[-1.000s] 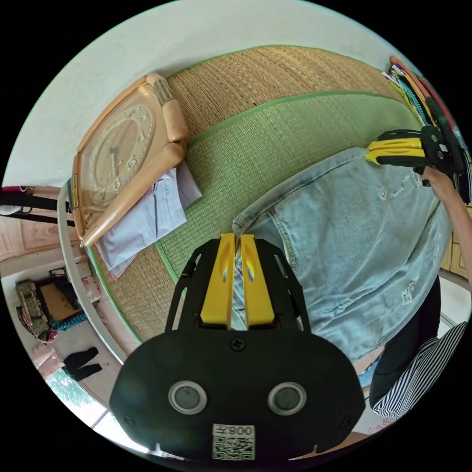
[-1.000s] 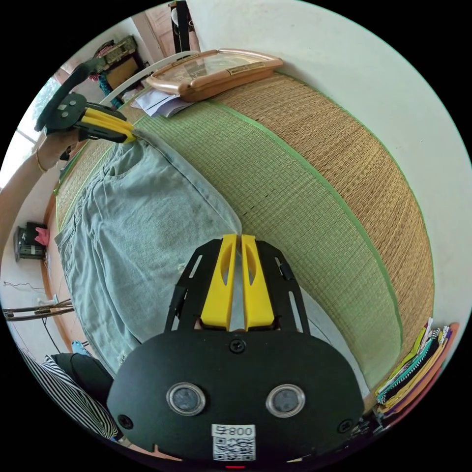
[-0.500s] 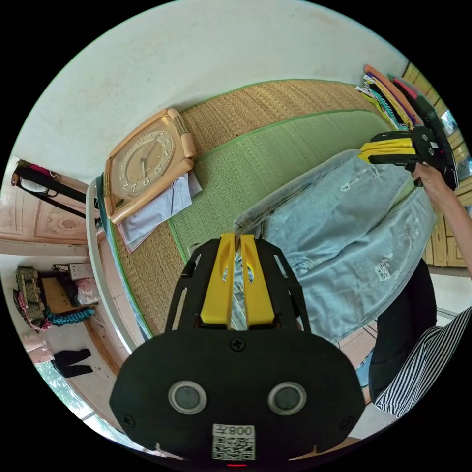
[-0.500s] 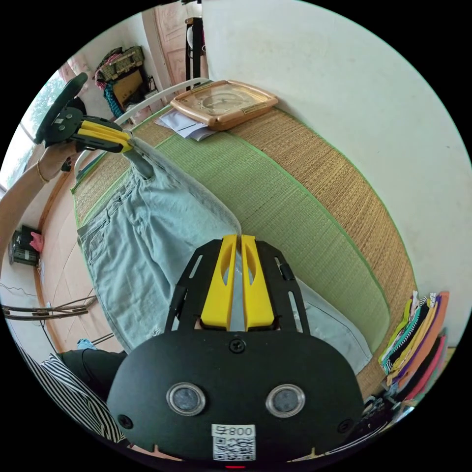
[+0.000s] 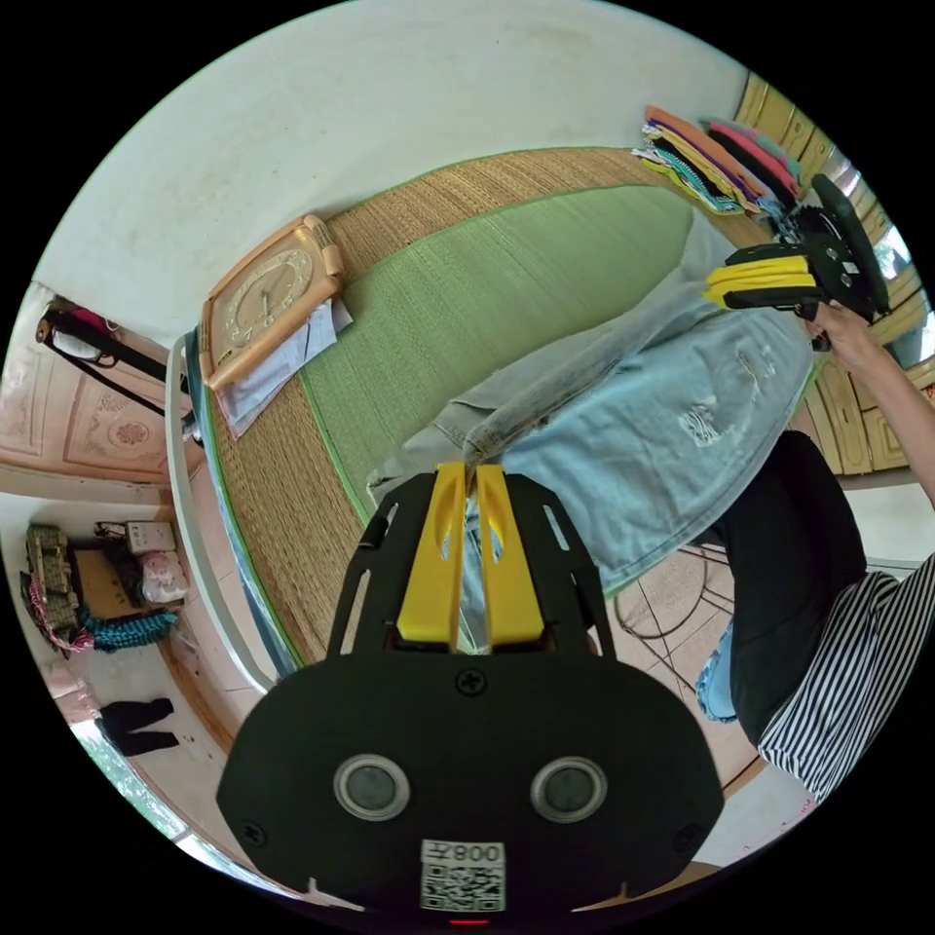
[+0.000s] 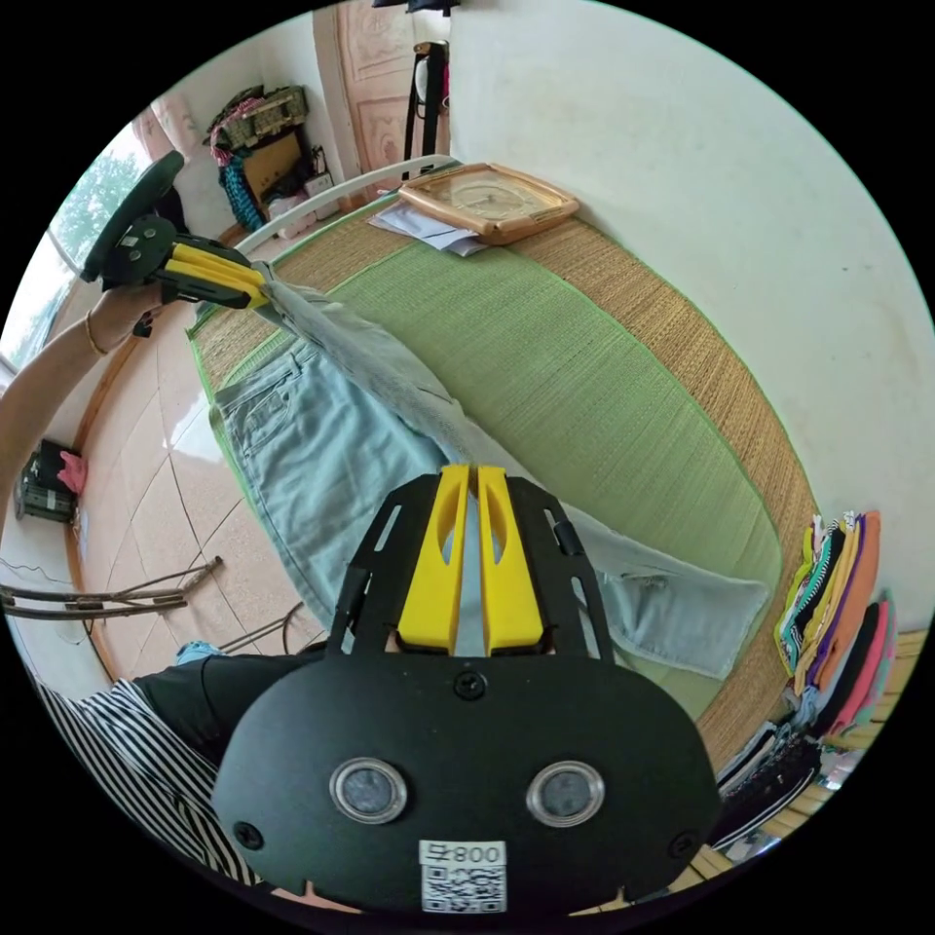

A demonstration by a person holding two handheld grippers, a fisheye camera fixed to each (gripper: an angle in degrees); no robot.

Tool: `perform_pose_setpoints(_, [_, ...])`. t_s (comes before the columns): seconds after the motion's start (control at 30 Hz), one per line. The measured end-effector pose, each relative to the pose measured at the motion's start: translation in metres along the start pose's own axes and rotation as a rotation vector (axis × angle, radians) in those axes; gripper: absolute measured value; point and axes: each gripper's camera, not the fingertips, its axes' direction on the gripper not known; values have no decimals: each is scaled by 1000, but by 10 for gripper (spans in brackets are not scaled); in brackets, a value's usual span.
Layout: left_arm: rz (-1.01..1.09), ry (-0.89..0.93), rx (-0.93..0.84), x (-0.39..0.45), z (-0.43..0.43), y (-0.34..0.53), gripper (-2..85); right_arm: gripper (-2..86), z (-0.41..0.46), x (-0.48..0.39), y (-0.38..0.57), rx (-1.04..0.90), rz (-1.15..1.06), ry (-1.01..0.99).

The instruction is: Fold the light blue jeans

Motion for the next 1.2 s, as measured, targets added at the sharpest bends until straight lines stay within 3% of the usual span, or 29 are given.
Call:
perform_pose_setpoints(0.57, [11,-13,-74,136,63,124,22,13,-43,-135,115,-55,-96,-15])
perform_pose_setpoints(1.2, [15,-29,-189,242,169,138,20,16,-4,-206,122,-189,-75,-120])
